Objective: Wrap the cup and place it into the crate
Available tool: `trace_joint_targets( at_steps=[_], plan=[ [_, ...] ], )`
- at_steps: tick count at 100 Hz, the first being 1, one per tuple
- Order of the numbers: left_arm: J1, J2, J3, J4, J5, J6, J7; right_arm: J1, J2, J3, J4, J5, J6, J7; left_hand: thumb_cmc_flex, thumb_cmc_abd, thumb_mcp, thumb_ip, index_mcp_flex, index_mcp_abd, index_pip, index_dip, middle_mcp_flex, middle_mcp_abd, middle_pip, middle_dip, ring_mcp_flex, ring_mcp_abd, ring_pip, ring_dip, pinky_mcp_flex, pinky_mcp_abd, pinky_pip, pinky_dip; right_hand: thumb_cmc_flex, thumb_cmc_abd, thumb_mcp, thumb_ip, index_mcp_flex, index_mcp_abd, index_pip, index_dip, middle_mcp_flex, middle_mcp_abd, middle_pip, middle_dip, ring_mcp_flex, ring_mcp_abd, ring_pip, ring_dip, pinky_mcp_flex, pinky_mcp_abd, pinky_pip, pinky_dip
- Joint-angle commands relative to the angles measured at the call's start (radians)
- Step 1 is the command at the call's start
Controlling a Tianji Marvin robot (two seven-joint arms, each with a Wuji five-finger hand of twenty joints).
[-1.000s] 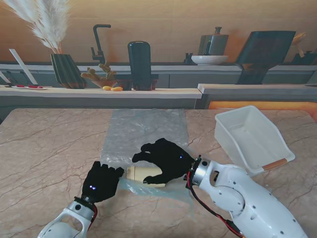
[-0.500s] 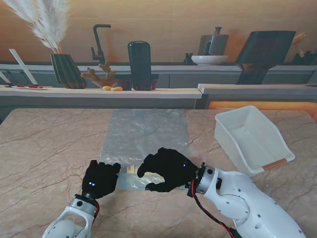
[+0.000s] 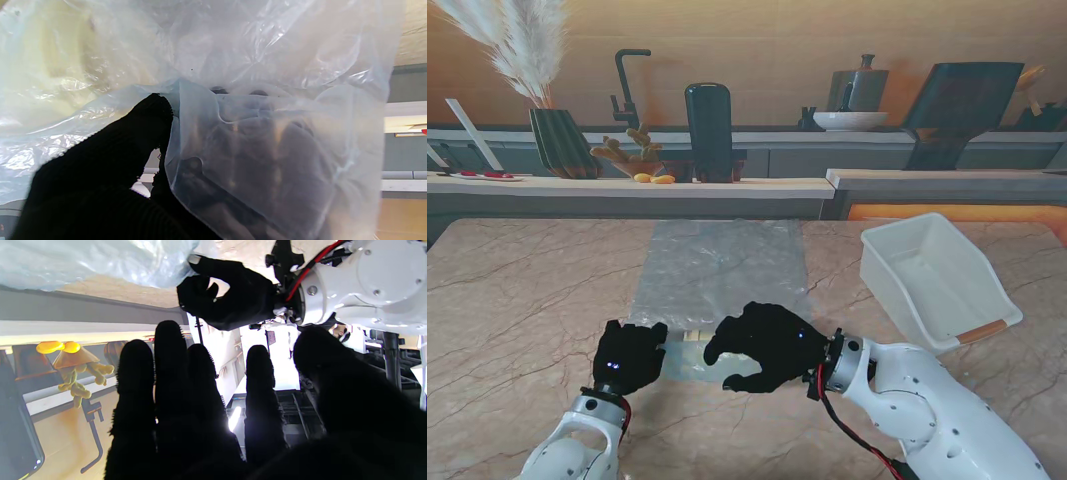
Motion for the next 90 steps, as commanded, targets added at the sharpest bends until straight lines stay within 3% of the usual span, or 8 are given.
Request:
trace_joint_targets(
  at_steps=[1, 23, 49, 90],
  plan=[
    [-0.002, -0.009, 0.005, 0.006, -0.007, 0.006, 0.006, -0.006, -0.002, -0.008, -0.016, 0.003, -0.011, 0.023, 0.026, -0.01, -0.016, -0.026, 0.013, 0.029, 0.028, 0.01, 0.005, 0.035, 0.048, -0.003, 0.009, 0.028, 0.021, -0.001, -0.01, 0.037, 0.048, 0.005, 0.047, -0.024, 0.037, -0.031, 0.016, -0.024, 0.035, -0.016, 0.018, -0.016, -0.005, 0.004, 0.026, -0.008, -0.022, -0.004, 0.004, -0.007, -0.025, -0.028],
    [-0.002, -0.011, 0.012, 0.0, -0.015, 0.02, -0.004, 0.005, 0.014, -0.024, -0.027, 0.055, -0.006, 0.135, 0.017, 0.001, -0.032, -0.024, 0.01, 0.022, 0.033, 0.023, -0.005, 0.032, 0.058, -0.005, 0.002, 0.029, 0.022, 0.001, -0.02, 0.035, 0.046, 0.007, 0.105, 0.009, 0.013, -0.033, -0.012, -0.019, 0.045, -0.047, -0.003, -0.011, -0.048, -0.016, 0.01, -0.006, -0.077, -0.027, -0.018, 0.008, -0.12, -0.071],
    [-0.017, -0.016, 0.026, 0.009, -0.035, 0.047, -0.001, 0.012, 0.026, -0.039, -0.036, 0.156, 0.004, 0.229, 0.013, 0.015, -0.055, -0.021, 0.013, 0.024, 0.038, 0.037, -0.009, 0.034, 0.083, -0.016, 0.004, 0.033, 0.037, 0.01, -0.022, 0.039, 0.055, 0.016, 0.126, 0.012, 0.007, -0.028, -0.018, -0.015, 0.046, -0.054, 0.007, -0.008, -0.042, -0.012, 0.029, -0.009, -0.07, -0.023, 0.014, -0.003, -0.11, -0.066],
    [-0.052, -0.027, 0.049, 0.038, -0.077, 0.079, 0.018, 0.058, 0.045, -0.098, -0.017, 0.231, 0.06, 0.337, 0.01, 0.025, -0.076, -0.017, 0.019, 0.025, 0.05, 0.043, -0.004, 0.036, 0.109, -0.044, 0.01, 0.041, 0.053, 0.017, -0.019, 0.044, 0.065, 0.026, 0.137, 0.03, -0.013, -0.022, -0.025, -0.003, 0.029, -0.067, 0.003, -0.002, -0.055, -0.02, 0.026, -0.004, -0.093, -0.034, 0.004, 0.011, -0.127, -0.074]
  ],
)
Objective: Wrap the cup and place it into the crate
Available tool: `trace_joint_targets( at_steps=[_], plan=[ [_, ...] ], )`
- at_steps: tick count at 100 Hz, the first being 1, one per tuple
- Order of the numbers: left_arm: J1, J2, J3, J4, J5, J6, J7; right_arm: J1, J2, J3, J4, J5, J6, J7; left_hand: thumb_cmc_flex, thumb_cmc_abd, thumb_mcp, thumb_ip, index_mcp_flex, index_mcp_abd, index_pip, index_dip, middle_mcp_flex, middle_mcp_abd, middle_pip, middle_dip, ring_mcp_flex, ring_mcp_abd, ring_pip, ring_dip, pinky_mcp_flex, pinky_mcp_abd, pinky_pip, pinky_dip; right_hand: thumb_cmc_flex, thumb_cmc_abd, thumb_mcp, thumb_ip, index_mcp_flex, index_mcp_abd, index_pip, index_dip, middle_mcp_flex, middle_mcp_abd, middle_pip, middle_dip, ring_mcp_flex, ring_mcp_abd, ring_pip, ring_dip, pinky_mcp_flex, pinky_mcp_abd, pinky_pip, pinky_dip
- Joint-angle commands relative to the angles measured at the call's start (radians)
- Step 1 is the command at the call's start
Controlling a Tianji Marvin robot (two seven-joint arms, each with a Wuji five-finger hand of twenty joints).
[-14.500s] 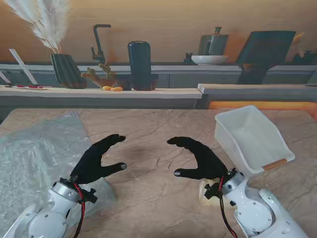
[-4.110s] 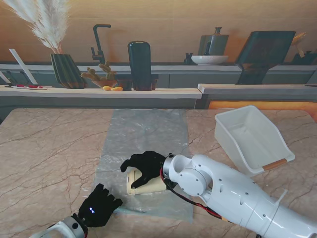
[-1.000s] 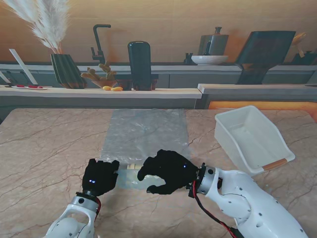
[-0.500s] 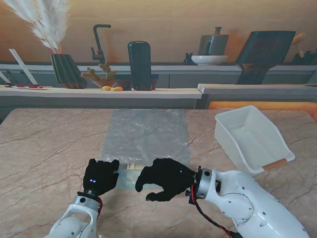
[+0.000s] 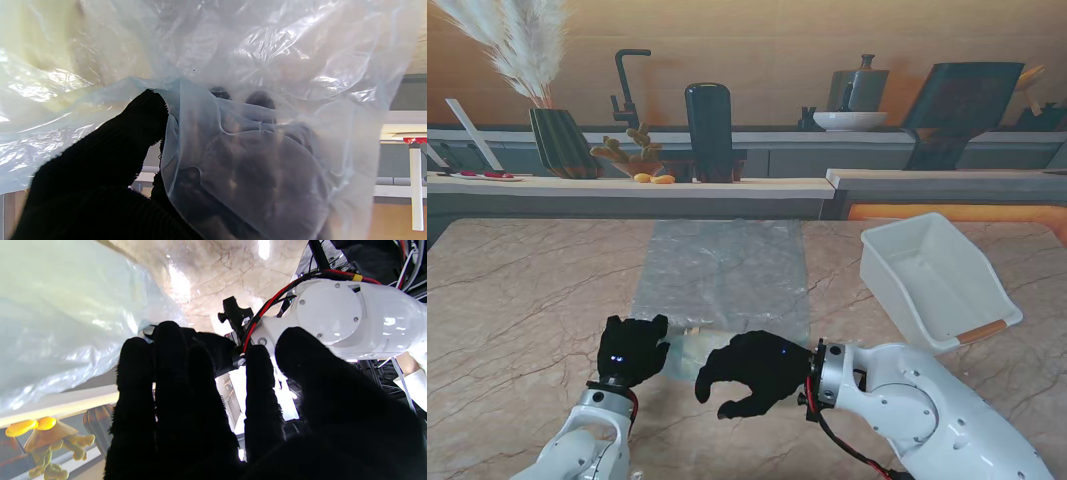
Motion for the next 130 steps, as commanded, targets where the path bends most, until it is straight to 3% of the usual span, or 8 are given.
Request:
trace_joint_targets(
  at_steps=[1, 13, 32, 68, 104, 114, 123, 130],
  plan=[
    [0.0, -0.008, 0.005, 0.006, -0.009, 0.007, 0.002, 0.01, 0.002, -0.014, 0.007, -0.009, 0.013, 0.005, 0.01, 0.023, -0.015, -0.017, 0.019, 0.024, 0.041, 0.015, -0.003, 0.035, 0.046, -0.012, 0.011, 0.031, 0.024, 0.017, -0.006, 0.039, 0.053, 0.016, 0.035, 0.022, -0.021, -0.01, -0.024, -0.002, 0.005, -0.008, 0.001, -0.003, -0.025, -0.016, 0.012, -0.002, -0.027, -0.018, -0.02, 0.012, -0.02, -0.019],
    [-0.003, -0.01, 0.008, 0.013, -0.017, 0.012, 0.007, 0.04, 0.003, -0.043, 0.028, -0.022, 0.032, 0.012, 0.011, 0.025, -0.017, -0.016, 0.019, 0.023, 0.041, 0.015, -0.005, 0.035, 0.046, -0.016, 0.009, 0.031, 0.023, 0.017, -0.008, 0.037, 0.052, 0.017, 0.023, 0.028, -0.037, -0.004, -0.035, -0.003, -0.029, 0.005, -0.036, -0.01, -0.058, -0.025, -0.05, -0.001, -0.074, -0.031, -0.111, 0.023, -0.091, -0.031],
    [-0.008, -0.013, 0.01, 0.022, -0.028, 0.014, 0.012, 0.105, -0.01, -0.097, 0.092, -0.112, 0.075, -0.056, 0.013, 0.028, -0.02, -0.016, 0.014, 0.019, 0.038, 0.014, -0.013, 0.034, 0.045, -0.02, 0.001, 0.03, 0.019, 0.016, -0.017, 0.036, 0.047, 0.017, -0.051, 0.061, -0.057, 0.037, -0.075, 0.026, -0.207, 0.107, -0.145, -0.006, -0.119, -0.034, -0.191, -0.01, -0.212, -0.097, -0.222, 0.023, -0.237, -0.01],
    [-0.019, -0.011, -0.002, 0.026, -0.034, 0.002, -0.008, 0.176, -0.026, -0.17, 0.151, -0.172, 0.202, -0.117, 0.02, 0.037, -0.033, -0.012, 0.003, 0.009, 0.031, 0.022, -0.031, 0.031, 0.041, -0.021, -0.022, 0.029, 0.004, 0.015, -0.04, 0.03, 0.03, 0.016, -0.112, 0.049, -0.105, 0.038, -0.213, 0.053, -0.3, 0.097, -0.256, 0.022, -0.174, -0.056, -0.321, 0.048, -0.276, -0.134, -0.292, 0.058, -0.297, -0.002],
    [-0.044, -0.012, 0.005, 0.047, -0.046, 0.005, -0.016, 0.273, -0.026, -0.275, 0.219, -0.164, 0.356, -0.056, 0.028, 0.043, -0.033, -0.005, 0.0, 0.008, 0.024, 0.023, -0.038, 0.034, 0.034, -0.018, -0.032, 0.031, -0.006, 0.014, -0.048, 0.028, 0.023, 0.016, -0.181, -0.012, -0.116, 0.034, -0.259, 0.135, -0.395, 0.077, -0.311, 0.059, -0.202, -0.069, -0.378, 0.088, -0.291, -0.149, -0.336, 0.08, -0.365, 0.034],
    [-0.049, -0.012, 0.006, 0.054, -0.048, 0.007, -0.023, 0.315, -0.027, -0.328, 0.248, -0.178, 0.405, -0.046, 0.017, 0.051, -0.023, 0.0, -0.006, 0.008, -0.018, -0.001, -0.059, 0.041, -0.019, -0.025, -0.06, 0.04, -0.055, -0.005, -0.076, 0.028, -0.014, 0.007, -0.19, -0.037, -0.108, 0.029, -0.301, 0.151, -0.417, 0.076, -0.348, 0.065, -0.21, -0.071, -0.393, 0.095, -0.294, -0.149, -0.348, 0.083, -0.374, 0.042],
    [-0.049, -0.011, 0.002, 0.057, -0.056, 0.003, -0.034, 0.366, -0.028, -0.391, 0.283, -0.176, 0.444, -0.03, -0.025, 0.042, -0.061, 0.002, -0.032, 0.04, -0.134, -0.043, -0.123, 0.069, -0.122, -0.107, -0.128, 0.066, -0.148, -0.044, -0.137, 0.036, -0.084, -0.009, -0.184, -0.05, -0.095, 0.028, -0.328, 0.157, -0.43, 0.077, -0.363, 0.063, -0.205, -0.069, -0.388, 0.093, -0.287, -0.145, -0.346, 0.08, -0.377, 0.051],
    [-0.046, -0.011, -0.007, 0.059, -0.06, -0.02, -0.028, 0.41, -0.031, -0.445, 0.315, -0.153, 0.474, -0.016, -0.142, 0.125, -0.082, 0.05, -0.035, 0.084, -0.302, -0.028, -0.185, 0.09, -0.201, -0.169, -0.19, 0.082, -0.223, -0.073, -0.193, 0.043, -0.149, -0.023, -0.169, -0.059, -0.074, 0.025, -0.339, 0.169, -0.436, 0.087, -0.373, 0.065, -0.187, -0.064, -0.379, 0.088, -0.273, -0.135, -0.338, 0.075, -0.379, 0.07]
  ],
)
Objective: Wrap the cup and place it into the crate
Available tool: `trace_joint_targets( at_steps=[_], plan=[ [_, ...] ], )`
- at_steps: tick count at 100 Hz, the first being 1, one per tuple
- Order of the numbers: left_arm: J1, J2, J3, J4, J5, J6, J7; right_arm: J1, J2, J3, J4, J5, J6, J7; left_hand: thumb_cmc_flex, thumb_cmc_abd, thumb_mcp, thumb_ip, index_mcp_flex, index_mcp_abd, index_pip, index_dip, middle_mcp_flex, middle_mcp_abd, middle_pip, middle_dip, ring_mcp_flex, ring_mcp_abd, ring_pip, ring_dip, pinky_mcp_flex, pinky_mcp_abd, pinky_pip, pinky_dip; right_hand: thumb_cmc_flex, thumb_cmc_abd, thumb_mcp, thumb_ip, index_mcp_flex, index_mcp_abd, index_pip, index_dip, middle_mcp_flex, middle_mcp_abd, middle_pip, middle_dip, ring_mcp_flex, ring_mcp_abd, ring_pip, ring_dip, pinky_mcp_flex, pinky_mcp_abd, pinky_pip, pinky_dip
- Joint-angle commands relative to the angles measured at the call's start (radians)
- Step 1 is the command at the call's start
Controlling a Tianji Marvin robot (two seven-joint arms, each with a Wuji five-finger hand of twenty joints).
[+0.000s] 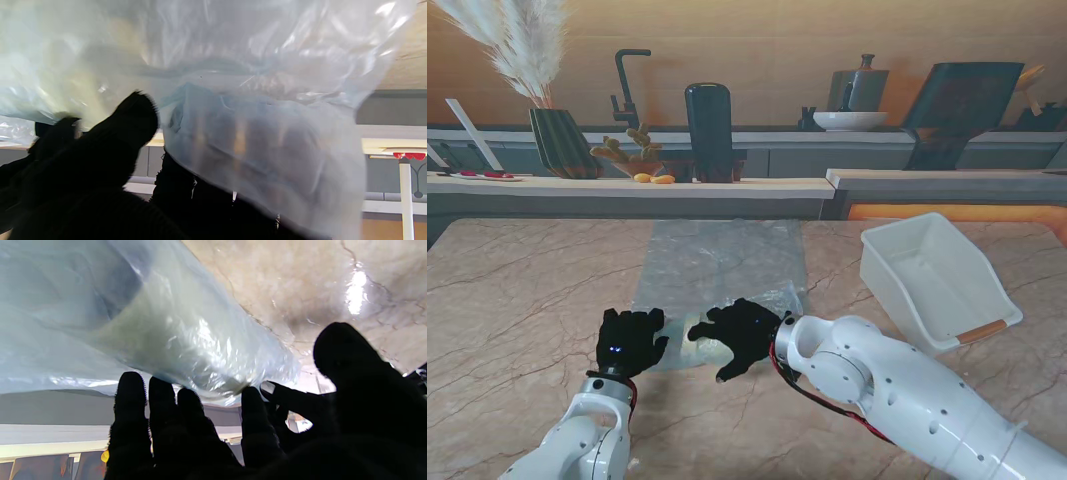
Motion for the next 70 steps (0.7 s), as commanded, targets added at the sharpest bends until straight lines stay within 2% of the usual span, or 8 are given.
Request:
trace_joint_targets(
  at_steps=[1, 3, 12, 22, 32, 45, 57, 70],
  plan=[
    [0.01, -0.003, -0.012, 0.005, -0.008, -0.025, 0.006, 0.014, -0.009, -0.03, 0.056, 0.022, 0.009, 0.04, -0.086, 0.082, -0.029, 0.067, -0.032, 0.051, -0.123, 0.002, -0.063, 0.045, -0.06, -0.043, -0.06, 0.038, -0.056, -0.031, -0.054, 0.035, -0.043, -0.017, -0.004, -0.03, 0.026, 0.022, 0.008, 0.058, 0.02, 0.009, 0.043, -0.093, 0.078, 0.012, 0.03, -0.039, 0.069, 0.026, -0.001, 0.012, -0.02, 0.031],
    [0.013, -0.003, -0.016, 0.003, -0.007, -0.032, 0.01, 0.026, -0.011, -0.045, 0.067, 0.03, 0.014, 0.041, -0.112, 0.096, -0.047, 0.076, -0.041, 0.058, -0.155, 0.003, -0.082, 0.048, -0.077, -0.053, -0.076, 0.039, -0.071, -0.036, -0.068, 0.036, -0.057, -0.021, 0.003, -0.034, 0.028, 0.022, 0.008, 0.059, 0.021, 0.011, 0.043, -0.092, 0.081, 0.013, 0.034, -0.039, 0.072, 0.028, 0.001, 0.011, -0.02, 0.033],
    [0.027, -0.005, -0.041, -0.005, -0.003, -0.079, 0.058, 0.074, -0.019, -0.103, 0.109, 0.059, 0.032, 0.04, -0.154, 0.109, -0.151, 0.077, -0.09, 0.078, -0.259, -0.012, -0.168, 0.062, -0.137, -0.082, -0.154, 0.041, -0.139, -0.058, -0.137, 0.035, -0.125, -0.048, 0.03, -0.043, 0.038, 0.025, 0.007, 0.064, 0.023, 0.021, 0.043, -0.096, 0.106, 0.019, 0.046, -0.05, 0.091, 0.038, 0.013, 0.003, -0.018, 0.045],
    [0.057, -0.003, -0.077, -0.032, 0.004, -0.168, 0.097, 0.121, -0.028, -0.158, 0.152, 0.09, 0.045, 0.041, -0.136, 0.147, -0.253, 0.084, -0.152, 0.07, -0.35, -0.033, -0.273, 0.054, -0.196, -0.109, -0.249, 0.016, -0.229, -0.09, -0.22, 0.012, -0.243, -0.106, 0.05, -0.047, 0.049, 0.028, 0.007, 0.071, 0.026, 0.03, 0.045, -0.097, 0.132, 0.025, 0.065, -0.061, 0.12, 0.052, 0.026, -0.007, -0.011, 0.055],
    [0.091, 0.007, -0.109, -0.068, 0.028, -0.276, 0.095, 0.163, -0.041, -0.207, 0.202, 0.127, 0.05, 0.038, -0.121, 0.159, -0.26, 0.088, -0.202, 0.041, -0.398, -0.044, -0.361, 0.04, -0.251, -0.131, -0.319, -0.02, -0.315, -0.124, -0.272, -0.019, -0.366, -0.148, 0.103, -0.052, 0.082, 0.038, 0.009, 0.07, 0.038, 0.042, 0.058, -0.104, 0.165, 0.032, 0.096, -0.079, 0.155, 0.067, 0.047, -0.02, 0.001, 0.061],
    [0.118, 0.035, -0.139, -0.107, 0.109, -0.402, 0.024, 0.199, -0.058, -0.246, 0.262, 0.173, 0.039, 0.029, -0.118, 0.162, -0.254, 0.092, -0.25, 0.001, -0.436, -0.05, -0.443, 0.016, -0.312, -0.158, -0.374, -0.068, -0.417, -0.169, -0.301, -0.057, -0.53, -0.185, 0.17, -0.059, 0.181, 0.033, 0.009, 0.057, 0.077, 0.06, 0.091, -0.133, 0.209, 0.033, 0.134, -0.109, 0.188, 0.071, 0.076, -0.043, 0.021, 0.052],
    [0.111, 0.052, -0.143, -0.109, 0.165, -0.454, -0.003, 0.226, -0.068, -0.267, 0.312, 0.218, -0.006, 0.028, -0.146, 0.138, -0.228, 0.09, -0.278, -0.017, -0.45, -0.051, -0.494, 0.009, -0.343, -0.177, -0.401, -0.096, -0.478, -0.201, -0.304, -0.074, -0.608, -0.2, 0.22, -0.061, 0.285, 0.006, 0.016, 0.034, 0.145, 0.065, 0.122, -0.16, 0.231, 0.02, 0.162, -0.142, 0.181, 0.048, 0.098, -0.073, 0.044, 0.015],
    [0.086, 0.055, -0.135, -0.1, 0.148, -0.484, -0.063, 0.252, -0.073, -0.286, 0.358, 0.257, -0.064, 0.037, -0.194, 0.091, -0.154, 0.084, -0.351, -0.014, -0.496, -0.079, -0.559, 0.013, -0.376, -0.209, -0.446, -0.11, -0.545, -0.253, -0.319, -0.105, -0.712, -0.235, 0.256, -0.061, 0.354, -0.002, 0.033, 0.001, 0.257, 0.083, 0.145, -0.187, 0.234, 0.009, 0.159, -0.172, 0.129, 0.002, 0.105, -0.098, 0.055, -0.03]
  ],
)
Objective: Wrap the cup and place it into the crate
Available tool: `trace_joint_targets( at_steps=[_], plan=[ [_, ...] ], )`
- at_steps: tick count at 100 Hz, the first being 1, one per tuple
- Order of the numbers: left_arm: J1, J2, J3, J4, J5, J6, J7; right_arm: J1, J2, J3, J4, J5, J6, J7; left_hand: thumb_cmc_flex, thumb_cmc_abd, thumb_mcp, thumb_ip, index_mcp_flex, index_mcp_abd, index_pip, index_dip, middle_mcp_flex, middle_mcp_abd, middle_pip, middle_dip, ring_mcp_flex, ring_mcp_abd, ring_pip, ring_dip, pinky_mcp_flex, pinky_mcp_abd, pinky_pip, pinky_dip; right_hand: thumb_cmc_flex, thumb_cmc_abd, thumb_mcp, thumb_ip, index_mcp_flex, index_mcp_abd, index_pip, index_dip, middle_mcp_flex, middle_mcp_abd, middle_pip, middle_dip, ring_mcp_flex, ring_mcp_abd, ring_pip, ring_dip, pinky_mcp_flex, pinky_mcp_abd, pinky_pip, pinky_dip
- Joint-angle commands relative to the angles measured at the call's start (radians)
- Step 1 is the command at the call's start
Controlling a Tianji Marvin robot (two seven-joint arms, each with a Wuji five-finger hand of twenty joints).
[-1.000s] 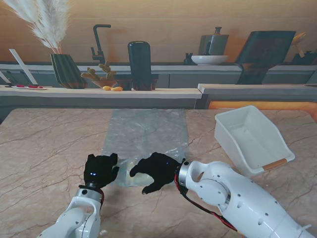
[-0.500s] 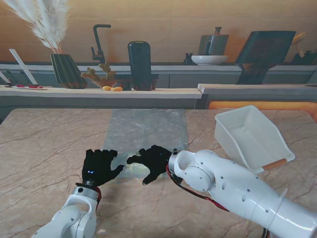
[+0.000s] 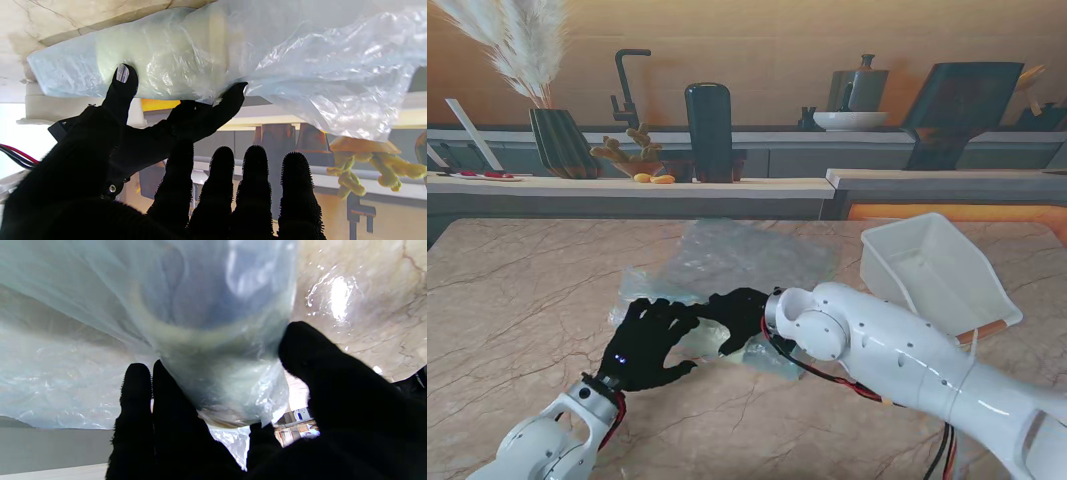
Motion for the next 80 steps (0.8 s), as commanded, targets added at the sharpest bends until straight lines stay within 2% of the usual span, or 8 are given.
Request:
trace_joint_targets(
  at_steps=[1, 18, 31, 39, 49, 55, 67, 80],
  plan=[
    [-0.01, -0.002, 0.002, 0.002, -0.016, -0.009, -0.051, -0.031, 0.009, -0.041, 0.061, -0.017, -0.02, 0.049, -0.036, -0.035, 0.037, 0.031, -0.064, 0.0, -0.064, -0.028, -0.065, -0.006, -0.039, -0.024, -0.046, -0.021, -0.041, -0.04, -0.024, -0.034, -0.067, -0.031, 0.141, -0.016, 0.16, 0.007, 0.228, 0.087, 0.426, 0.075, 0.144, -0.309, 0.13, -0.019, 0.056, -0.119, -0.003, -0.031, 0.014, -0.034, 0.029, -0.03],
    [-0.031, 0.001, 0.008, 0.004, -0.025, 0.001, -0.125, -0.002, 0.007, -0.064, 0.113, 0.013, -0.111, 0.053, -0.062, -0.047, 0.028, 0.032, -0.197, 0.024, -0.162, -0.1, -0.161, 0.012, -0.079, -0.065, -0.11, -0.014, -0.085, -0.097, -0.039, -0.067, -0.171, -0.089, 0.161, -0.01, 0.188, 0.005, 0.233, 0.017, 0.527, 0.099, 0.156, -0.336, 0.122, -0.025, 0.04, -0.141, -0.044, -0.066, 0.013, -0.043, 0.033, -0.065],
    [-0.036, 0.001, 0.008, 0.006, -0.043, -0.01, -0.145, 0.01, 0.003, -0.073, 0.149, 0.031, -0.164, 0.047, -0.079, -0.064, 0.028, 0.033, -0.235, 0.016, -0.18, -0.118, -0.192, 0.014, -0.09, -0.078, -0.126, -0.011, -0.092, -0.107, -0.045, -0.065, -0.194, -0.101, 0.175, -0.006, 0.194, 0.0, 0.217, -0.152, 0.628, 0.14, 0.144, -0.344, 0.106, -0.03, 0.016, -0.15, -0.068, -0.089, 0.001, -0.046, 0.03, -0.089],
    [-0.04, 0.002, 0.01, 0.006, -0.05, -0.017, -0.168, 0.016, 0.001, -0.078, 0.166, 0.037, -0.194, 0.04, -0.088, -0.073, 0.043, 0.033, -0.245, 0.009, -0.181, -0.136, -0.201, 0.006, -0.094, -0.096, -0.13, -0.016, -0.102, -0.123, -0.042, -0.068, -0.219, -0.115, 0.18, -0.005, 0.194, -0.002, 0.202, -0.255, 0.671, 0.152, 0.13, -0.332, 0.098, -0.033, 0.001, -0.148, -0.075, -0.097, -0.009, -0.048, 0.023, -0.099],
    [-0.06, 0.003, 0.021, 0.015, -0.073, -0.024, -0.21, 0.022, -0.001, -0.083, 0.184, 0.043, -0.226, 0.034, -0.097, -0.091, 0.069, 0.029, -0.256, -0.012, -0.17, -0.141, -0.21, -0.004, -0.099, -0.113, -0.136, -0.025, -0.117, -0.144, -0.04, -0.068, -0.245, -0.128, 0.184, 0.001, 0.192, -0.004, 0.197, -0.334, 0.715, 0.163, 0.118, -0.32, 0.092, -0.034, -0.013, -0.146, -0.08, -0.101, -0.019, -0.05, 0.014, -0.107],
    [-0.076, 0.004, 0.031, 0.021, -0.092, -0.026, -0.246, 0.023, -0.002, -0.082, 0.192, 0.048, -0.241, 0.032, -0.096, -0.095, 0.074, 0.028, -0.254, -0.021, -0.164, -0.14, -0.212, -0.016, -0.099, -0.117, -0.141, -0.033, -0.12, -0.149, -0.045, -0.066, -0.252, -0.13, 0.184, 0.005, 0.192, -0.005, 0.173, -0.356, 0.72, 0.163, 0.107, -0.315, 0.086, -0.037, -0.025, -0.147, -0.085, -0.105, -0.028, -0.054, 0.006, -0.112],
    [-0.109, 0.005, 0.054, 0.038, -0.127, -0.027, -0.305, 0.011, 0.003, -0.056, 0.196, 0.044, -0.282, 0.014, -0.098, -0.113, 0.107, 0.024, -0.225, -0.027, -0.109, -0.111, -0.153, -0.035, -0.074, -0.118, -0.121, -0.038, -0.115, -0.156, -0.036, -0.062, -0.267, -0.129, 0.167, 0.015, 0.175, -0.007, 0.12, -0.353, 0.674, 0.136, 0.079, -0.304, 0.069, -0.047, -0.042, -0.136, -0.09, -0.108, -0.048, -0.048, -0.011, -0.117],
    [-0.126, 0.006, 0.074, 0.056, -0.152, -0.023, -0.333, -0.033, 0.022, 0.023, 0.164, -0.012, -0.309, -0.018, -0.099, -0.129, 0.146, 0.019, -0.152, -0.034, -0.031, -0.054, -0.073, -0.034, -0.041, -0.089, -0.072, -0.036, -0.09, -0.141, -0.013, -0.053, -0.254, -0.114, 0.078, 0.019, 0.064, 0.001, 0.05, -0.346, 0.516, 0.007, 0.047, -0.278, 0.054, -0.063, -0.038, -0.095, -0.078, -0.088, -0.054, -0.023, -0.01, -0.087]
  ],
)
